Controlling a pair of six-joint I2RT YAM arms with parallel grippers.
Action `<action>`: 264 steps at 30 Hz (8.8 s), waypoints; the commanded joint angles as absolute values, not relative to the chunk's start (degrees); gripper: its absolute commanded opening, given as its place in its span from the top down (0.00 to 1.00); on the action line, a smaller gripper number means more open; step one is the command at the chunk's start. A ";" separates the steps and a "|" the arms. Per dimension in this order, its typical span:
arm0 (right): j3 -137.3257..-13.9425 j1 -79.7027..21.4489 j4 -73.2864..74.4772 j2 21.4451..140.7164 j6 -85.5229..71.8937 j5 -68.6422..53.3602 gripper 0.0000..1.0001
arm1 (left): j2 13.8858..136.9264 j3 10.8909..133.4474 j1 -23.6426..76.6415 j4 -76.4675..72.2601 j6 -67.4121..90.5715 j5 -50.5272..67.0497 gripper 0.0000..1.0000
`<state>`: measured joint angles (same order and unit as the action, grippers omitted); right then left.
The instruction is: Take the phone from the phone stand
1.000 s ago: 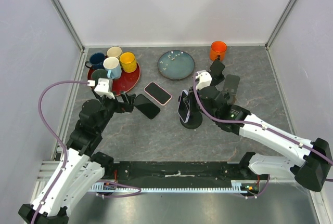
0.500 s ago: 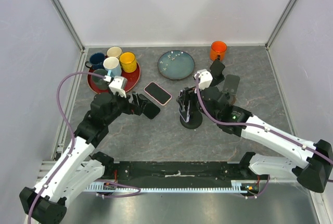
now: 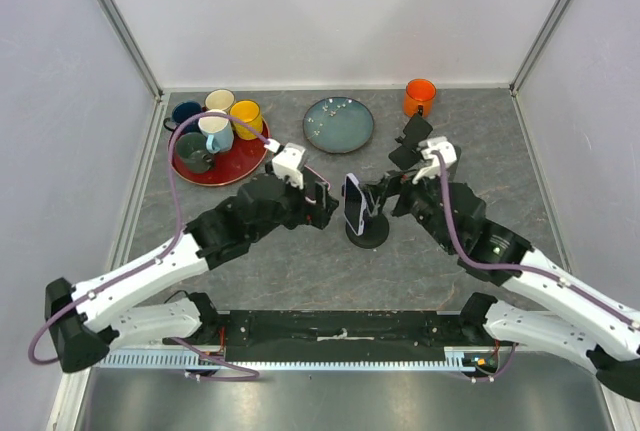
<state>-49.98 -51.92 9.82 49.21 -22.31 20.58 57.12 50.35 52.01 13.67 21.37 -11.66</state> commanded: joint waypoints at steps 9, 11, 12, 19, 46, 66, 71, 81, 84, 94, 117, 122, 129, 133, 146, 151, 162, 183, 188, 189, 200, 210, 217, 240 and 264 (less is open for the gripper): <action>-38.15 -52.03 11.25 37.18 -22.06 40.70 0.02 | 69.25 63.71 69.59 15.47 27.34 -44.27 0.00; -37.01 -52.12 9.76 36.22 -22.15 39.91 0.02 | 70.74 65.47 71.10 15.38 26.46 -46.75 0.00; -35.78 -52.03 9.32 35.95 -22.15 39.73 0.02 | 72.49 65.91 72.23 15.38 26.37 -48.85 0.00; -31.47 -52.12 5.80 33.75 -22.15 43.15 0.02 | 80.76 70.13 74.79 15.64 27.16 -56.77 0.01; -13.64 -52.03 -13.78 30.06 -17.23 32.18 0.02 | 92.99 76.03 74.36 20.83 32.08 -59.15 0.41; -5.36 -52.12 -51.49 54.65 -14.41 19.06 0.02 | 85.96 67.59 72.86 10.55 24.96 -50.98 0.83; -5.97 -52.03 -61.41 64.22 -14.77 22.76 0.04 | 85.96 67.15 72.95 11.16 26.19 -50.36 0.83; -8.70 -52.03 -79.00 80.32 -14.50 25.14 0.19 | 85.96 67.24 72.95 11.78 28.47 -48.96 0.92; -9.40 -52.03 -83.58 85.07 -14.50 24.79 0.29 | 86.04 67.32 72.95 12.39 28.92 -48.60 0.92; -7.21 -51.94 -88.41 90.53 -13.80 23.21 1.00 | 85.17 67.33 71.37 13.10 26.90 -45.89 0.98; -8.53 -48.78 -89.56 97.47 -16.78 15.56 1.00 | 75.94 62.93 61.79 15.20 16.09 -28.75 0.98; -8.53 -46.76 -90.00 98.70 -19.50 14.15 1.00 | 73.57 61.70 60.47 15.91 15.56 -27.43 0.98; -8.35 -45.62 -89.04 98.79 -20.92 14.50 1.00 | 69.97 59.16 57.66 16.00 14.15 -24.61 0.98; -8.09 -45.00 -88.16 98.53 -21.79 15.38 1.00 | 68.65 58.10 56.87 15.91 12.40 -24.79 0.98; -8.44 -44.56 -86.57 97.82 -21.36 14.76 1.00 | 66.27 56.34 55.81 16.79 11.06 -32.42 0.98; -8.53 -44.56 -84.99 96.33 -20.48 15.03 1.00 | 66.53 57.83 55.11 23.70 18.09 -40.59 0.98; -9.32 -44.65 -81.57 94.13 -19.42 14.50 1.00 | 70.31 60.55 45.88 43.14 36.64 -45.70 0.98; -11.16 -44.65 -76.38 91.05 -18.28 12.66 1.00 | 82.09 61.35 41.05 55.81 44.38 -47.82 0.98; -10.90 -44.65 -76.29 90.53 -18.11 12.74 1.00 | 82.09 61.35 40.69 56.08 46.14 -48.25 0.98; -10.90 -44.65 -76.38 90.44 -18.11 12.92 1.00 | 82.00 61.17 40.43 55.99 46.40 -48.16 0.98; -10.72 -44.65 -76.64 90.09 -18.11 12.57 1.00 | 80.07 63.46 35.42 59.32 49.39 -38.58 0.98; -10.19 -44.56 -76.03 88.42 -17.49 12.83 1.00 | 75.50 61.00 31.64 59.06 49.66 -34.81 0.96; -10.20 -44.74 -76.11 88.42 -17.49 12.48 1.00 | 78.39 60.47 31.55 59.06 50.10 -34.80 0.92; -10.37 -44.65 -75.41 88.51 -17.23 12.22 1.00 | 99.57 63.89 31.55 45.70 47.81 -34.19 0.72; -10.72 -44.65 -75.23 88.59 -17.14 11.69 1.00 | 103.10 56.25 29.97 48.34 56.42 -37.70 0.84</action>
